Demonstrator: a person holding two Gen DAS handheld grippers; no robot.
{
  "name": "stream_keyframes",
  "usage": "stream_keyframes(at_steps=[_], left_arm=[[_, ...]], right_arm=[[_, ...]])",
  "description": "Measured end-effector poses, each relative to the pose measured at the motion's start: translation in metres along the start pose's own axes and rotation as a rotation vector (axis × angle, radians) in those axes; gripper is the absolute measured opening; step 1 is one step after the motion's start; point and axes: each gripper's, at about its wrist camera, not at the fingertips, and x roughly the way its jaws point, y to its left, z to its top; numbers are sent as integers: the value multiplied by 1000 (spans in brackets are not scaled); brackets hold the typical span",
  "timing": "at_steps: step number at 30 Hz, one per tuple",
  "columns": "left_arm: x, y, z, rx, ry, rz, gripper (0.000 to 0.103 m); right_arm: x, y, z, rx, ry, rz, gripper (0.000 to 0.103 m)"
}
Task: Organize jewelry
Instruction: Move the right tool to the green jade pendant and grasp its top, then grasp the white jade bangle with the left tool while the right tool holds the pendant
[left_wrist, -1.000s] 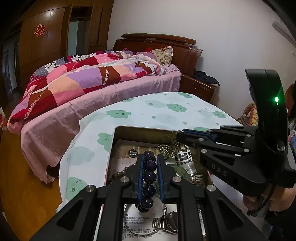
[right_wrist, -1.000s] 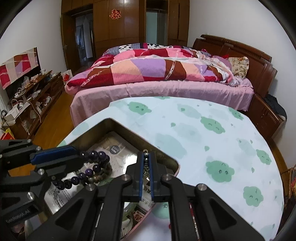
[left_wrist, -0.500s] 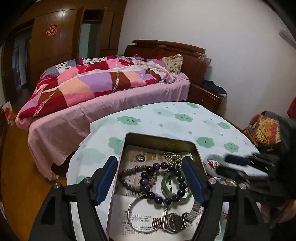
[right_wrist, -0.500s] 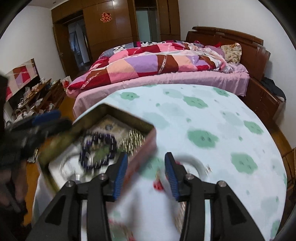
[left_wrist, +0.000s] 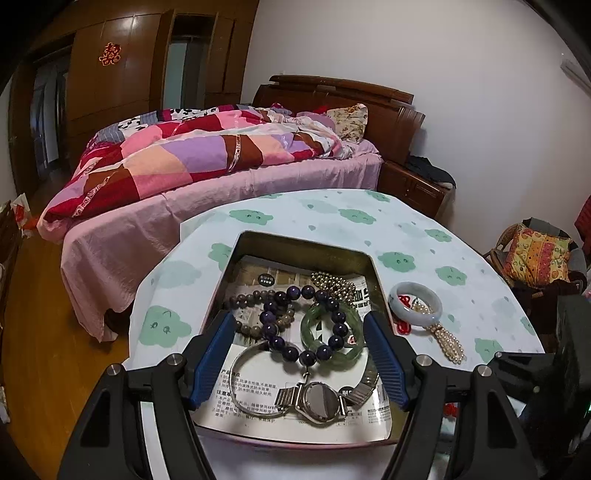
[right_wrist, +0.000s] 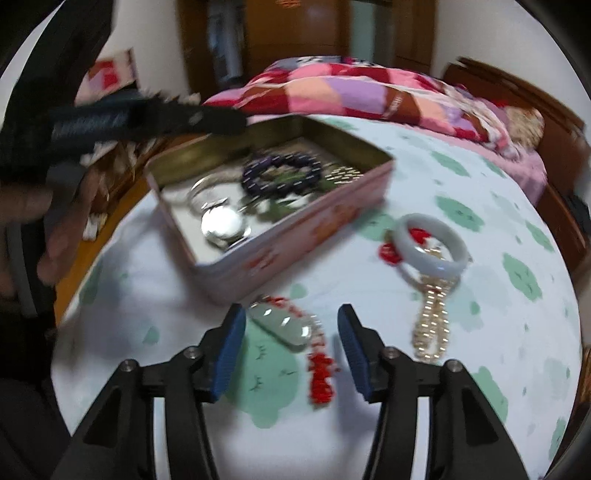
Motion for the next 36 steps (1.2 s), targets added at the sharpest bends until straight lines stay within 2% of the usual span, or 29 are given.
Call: stream_keyframes(at_steps=[4, 7, 9, 10, 11, 21, 25, 30, 36], left_arm=[[3, 4, -2, -19, 12, 8, 72], [4, 4, -3, -22, 14, 5, 72], [3, 2, -3, -18, 13, 3, 72], [3, 1, -4, -15, 12, 0, 72], [2, 0, -4, -13, 11, -1, 72], [-4, -16, -4, 15, 7, -28, 72], [-1, -34, -5, 53, 15, -49, 72], [11, -70, -6, 164, 41, -58, 72], [27, -112, 5, 248, 44, -80, 72]], right_arm=[[13, 5, -5, -36, 41, -25, 55], [15, -2, -7, -8, 53, 2, 54], [14, -3, -8, 5, 50, -8, 37], [13, -5, -9, 13, 51, -6, 23], [12, -5, -9, 18, 53, -4, 17], [-9, -6, -23, 81, -5, -45, 16], [-21, -32, -33, 170, -33, -91, 16], [-32, -71, -45, 288, -50, -177, 16], [-47, -103, -48, 380, -84, -258, 16]])
